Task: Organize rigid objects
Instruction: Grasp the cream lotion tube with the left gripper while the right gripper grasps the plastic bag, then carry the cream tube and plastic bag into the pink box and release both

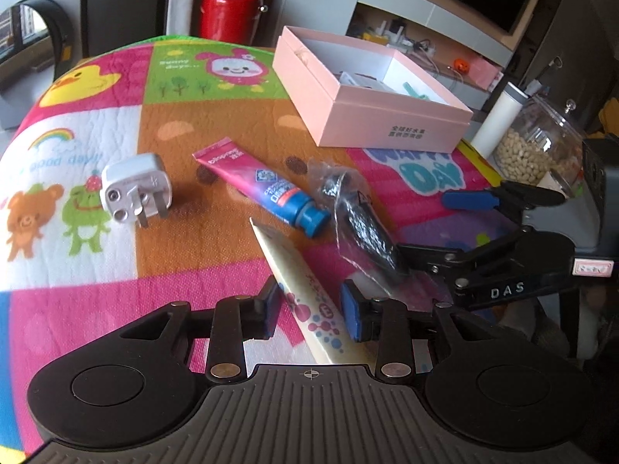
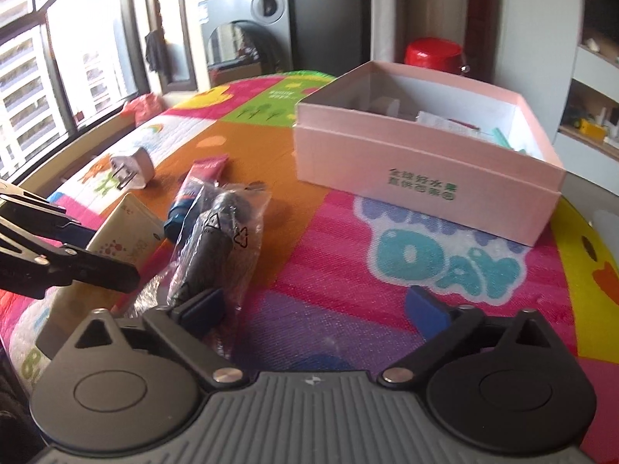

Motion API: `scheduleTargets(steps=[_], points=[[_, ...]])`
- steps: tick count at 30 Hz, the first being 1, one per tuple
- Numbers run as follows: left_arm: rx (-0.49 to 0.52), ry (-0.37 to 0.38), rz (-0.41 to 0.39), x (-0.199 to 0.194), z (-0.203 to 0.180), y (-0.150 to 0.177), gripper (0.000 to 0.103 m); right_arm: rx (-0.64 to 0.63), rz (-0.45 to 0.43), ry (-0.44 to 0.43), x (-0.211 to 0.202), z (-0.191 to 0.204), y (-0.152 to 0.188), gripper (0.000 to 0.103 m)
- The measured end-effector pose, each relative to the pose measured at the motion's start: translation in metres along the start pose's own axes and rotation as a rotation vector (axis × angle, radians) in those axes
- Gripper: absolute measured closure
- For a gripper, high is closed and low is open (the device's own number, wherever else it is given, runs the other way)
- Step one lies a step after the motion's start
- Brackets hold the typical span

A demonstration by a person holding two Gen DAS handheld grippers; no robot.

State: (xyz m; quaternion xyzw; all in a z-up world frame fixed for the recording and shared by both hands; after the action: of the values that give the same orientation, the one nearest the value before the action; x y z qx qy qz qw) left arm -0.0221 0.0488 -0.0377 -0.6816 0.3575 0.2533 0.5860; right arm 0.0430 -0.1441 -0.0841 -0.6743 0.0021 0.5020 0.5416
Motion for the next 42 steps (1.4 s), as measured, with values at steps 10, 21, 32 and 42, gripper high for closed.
scheduleTargets(steps=[10,21,32,42], points=[[0.040,0.023,-0.014,-0.009,-0.006,0.010,0.079,-0.024,-0.099,-0.119,-0.022,0.030,-0.017,0.033],[0.051,0.062,-0.056,-0.028,-0.005,0.020,0.079,-0.141,0.008,-0.060,0.017,0.061,-0.039,0.081],[0.104,0.118,-0.226,-0.061,-0.026,-0.035,0.080,-0.006,-0.255,0.034,-0.104,0.017,-0.054,0.083],[0.224,0.155,-0.495,-0.094,-0.073,-0.160,0.081,0.075,-0.499,0.163,-0.173,-0.037,-0.096,0.083]])
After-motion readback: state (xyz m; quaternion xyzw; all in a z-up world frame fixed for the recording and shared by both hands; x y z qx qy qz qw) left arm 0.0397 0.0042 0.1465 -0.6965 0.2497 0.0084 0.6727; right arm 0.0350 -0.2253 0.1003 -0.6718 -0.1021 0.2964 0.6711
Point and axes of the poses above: each gripper's, at about its wrist camera, not at the fingertips, and x roughly the way its jaws point, z to its left, y to its underside, the point moved 8 cm from there along x, roughly the way its jaws point, and after that the axes turned 5 degrees about -y, right-handed, at the moved point
